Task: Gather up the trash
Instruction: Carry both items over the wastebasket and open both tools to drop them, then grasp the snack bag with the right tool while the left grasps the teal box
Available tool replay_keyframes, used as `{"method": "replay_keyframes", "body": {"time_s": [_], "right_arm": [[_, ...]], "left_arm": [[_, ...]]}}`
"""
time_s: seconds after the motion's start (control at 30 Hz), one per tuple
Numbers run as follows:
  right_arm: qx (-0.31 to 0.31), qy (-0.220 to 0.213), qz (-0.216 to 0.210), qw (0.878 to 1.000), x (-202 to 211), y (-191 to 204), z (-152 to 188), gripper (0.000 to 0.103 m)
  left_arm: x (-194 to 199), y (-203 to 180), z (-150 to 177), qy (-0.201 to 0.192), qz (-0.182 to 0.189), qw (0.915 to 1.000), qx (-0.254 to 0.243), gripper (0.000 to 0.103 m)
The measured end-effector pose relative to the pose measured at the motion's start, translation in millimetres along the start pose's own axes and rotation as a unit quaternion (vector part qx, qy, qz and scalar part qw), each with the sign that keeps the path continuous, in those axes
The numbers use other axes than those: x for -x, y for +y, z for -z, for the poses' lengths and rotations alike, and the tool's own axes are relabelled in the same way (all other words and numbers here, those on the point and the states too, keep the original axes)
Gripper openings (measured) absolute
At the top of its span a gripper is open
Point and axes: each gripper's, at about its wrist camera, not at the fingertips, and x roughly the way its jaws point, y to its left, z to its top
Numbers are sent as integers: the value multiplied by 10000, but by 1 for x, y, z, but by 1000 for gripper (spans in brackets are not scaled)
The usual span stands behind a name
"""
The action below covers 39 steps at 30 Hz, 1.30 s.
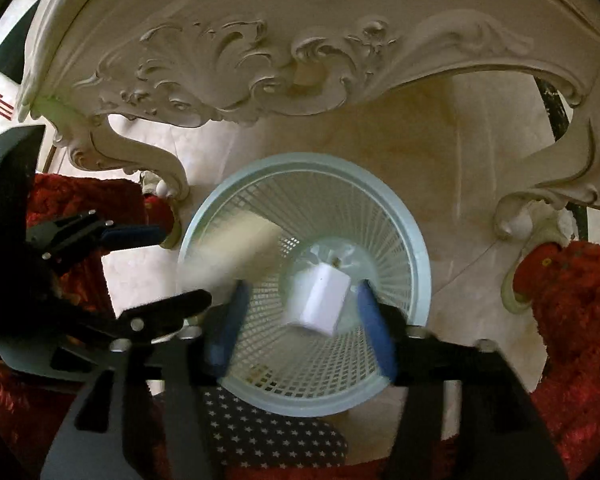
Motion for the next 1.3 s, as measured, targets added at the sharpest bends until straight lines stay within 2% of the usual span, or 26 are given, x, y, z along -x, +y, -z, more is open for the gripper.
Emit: {"method": "replay_keyframes", "body": {"time_s": [0.1,0.3,0.43,0.6,0.7,0.73,0.8,0.9,0.97,1.0,1.03,1.13,1.3], "right_arm": [[-75,-68,29,9999,3,-1,-1,62],[-233,-315,100,9992,19,-7,5,62],[-252,-464,177,9984,32,-9,7,62],[-203,-1062,336,9936,74,-9,8,62],[-106,-1687,306,9851,116,-9,-1,62],[-41,-1873,263,9819,129,-7,-6,62],[153,-2232,217,9744,154,-4,-19,62],[669,-2897,296,9543,190,5,-57,62],[958,-3137,470,9435,199,10,-82,62],[1063,-3223,535,9391,200,13,-93,62],[1198,-3281,614,9350,200,15,-111,62],[1318,-3225,652,9351,190,19,-147,62],[1486,-3049,767,9376,172,18,-188,62]], "left_arm": [[-3,4,5,-7,-86,9999,107,82],[27,17,10,-500,-105,9982,328,82],[45,25,17,-710,-260,9966,327,82],[78,33,25,-1084,-535,9921,343,82],[116,36,25,-1390,-402,9885,437,82],[142,38,22,-1694,-278,9840,476,82],[180,43,11,-2193,-344,9742,406,82],[216,47,-17,-2766,-840,9571,185,82],[230,53,-46,-3086,-1283,9424,117,82],[232,57,-56,-3153,-1345,9393,132,82],[233,62,-71,-3213,-1369,9368,193,82],[223,76,-106,-3130,-1341,9390,484,82],[212,77,-129,-3059,-1454,9391,588,82]]}}
